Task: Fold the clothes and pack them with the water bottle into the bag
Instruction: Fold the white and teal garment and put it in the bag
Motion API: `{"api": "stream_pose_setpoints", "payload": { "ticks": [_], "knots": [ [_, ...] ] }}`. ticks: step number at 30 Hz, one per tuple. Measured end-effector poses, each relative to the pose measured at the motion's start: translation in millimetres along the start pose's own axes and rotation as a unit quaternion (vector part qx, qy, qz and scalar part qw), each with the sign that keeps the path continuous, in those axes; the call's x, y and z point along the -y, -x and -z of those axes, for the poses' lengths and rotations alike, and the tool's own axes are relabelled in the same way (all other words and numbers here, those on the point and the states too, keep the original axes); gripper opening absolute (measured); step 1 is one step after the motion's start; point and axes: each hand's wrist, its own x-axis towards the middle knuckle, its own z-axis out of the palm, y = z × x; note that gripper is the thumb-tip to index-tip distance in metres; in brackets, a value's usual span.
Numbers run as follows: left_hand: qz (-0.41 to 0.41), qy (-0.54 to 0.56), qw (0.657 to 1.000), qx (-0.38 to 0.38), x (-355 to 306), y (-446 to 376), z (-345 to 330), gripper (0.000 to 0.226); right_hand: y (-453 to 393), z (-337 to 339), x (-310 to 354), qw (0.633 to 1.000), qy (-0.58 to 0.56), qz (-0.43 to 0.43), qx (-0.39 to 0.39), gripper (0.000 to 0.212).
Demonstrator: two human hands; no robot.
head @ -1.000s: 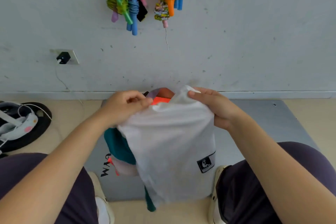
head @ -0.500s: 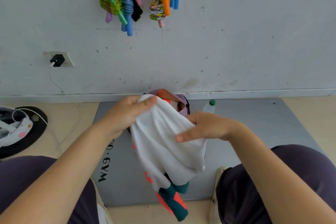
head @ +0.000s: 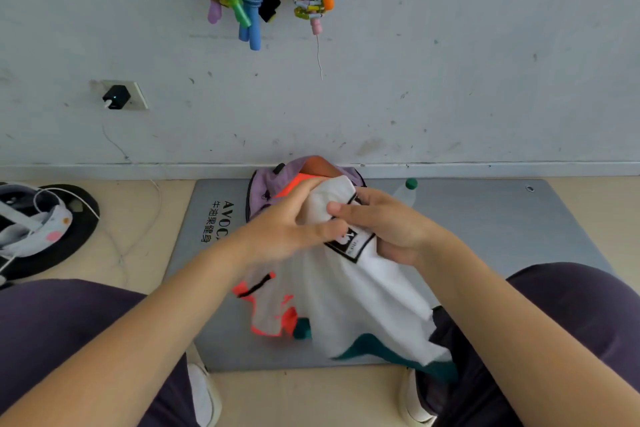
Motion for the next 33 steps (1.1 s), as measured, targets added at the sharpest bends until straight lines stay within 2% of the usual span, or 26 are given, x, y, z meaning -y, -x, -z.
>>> {"api": "stream_pose_setpoints", "payload": {
  "ticks": [3,8,11,13,16,19,21,23,25,26,27,29,31,33],
  "knots": [
    [0.022,-0.031,0.998,-0.056,-1,-1,-1,0.063,0,-1,-2,1.0,0.025,-0.012,0.005,0.026],
    [0.006,-0.048,0.998,-0.038,0,-1,20,0.068,4,5,9,0.996,0.088,-0.03,-0.01,0.024],
    [0.006,-0.036,0.999,-0.036,1,-1,30,0.04,8,12,17,0.993,0.11,0.008,-0.037,0.018],
    [0.041,-0.051,0.998,0.022,1,-1,35,0.041,10,15,19,0.99,0.106,0.043,-0.078,0.026],
    [0.106,-0.132,0.969,0.181,6,1,35,0.045,9,18,20,0.979,0.088,0.102,-0.152,0.04],
    [0.144,-0.175,0.948,0.222,13,3,37,0.037,9,26,22,0.959,0.056,0.129,-0.245,0.043],
    [0.155,-0.155,0.954,0.205,14,3,42,0.03,10,34,22,0.939,0.07,0.116,-0.315,0.034],
    [0.135,-0.137,0.972,0.137,11,2,44,0.018,7,38,19,0.895,0.175,0.096,-0.4,0.021],
    [0.104,-0.14,0.985,0.017,11,-2,43,0.016,5,31,15,0.859,0.261,0.089,-0.431,0.037],
    [0.1,-0.113,0.987,-0.048,11,-3,41,0.019,4,25,12,0.857,0.283,0.095,-0.42,0.042],
    [0.1,-0.055,0.987,-0.109,12,-5,38,0.026,3,20,9,0.864,0.301,0.101,-0.39,0.039],
    [0.112,0.092,0.97,-0.194,12,-10,36,0.038,0,8,2,0.892,0.355,0.071,-0.269,0.021],
    [0.099,0.22,0.951,-0.195,9,-12,38,0.043,-1,-1,-8,0.912,0.391,-0.001,-0.121,0.027],
    [0.068,0.3,0.938,-0.159,7,-10,41,0.041,-3,-6,-18,0.91,0.408,-0.059,-0.046,0.047]
  ]
}}
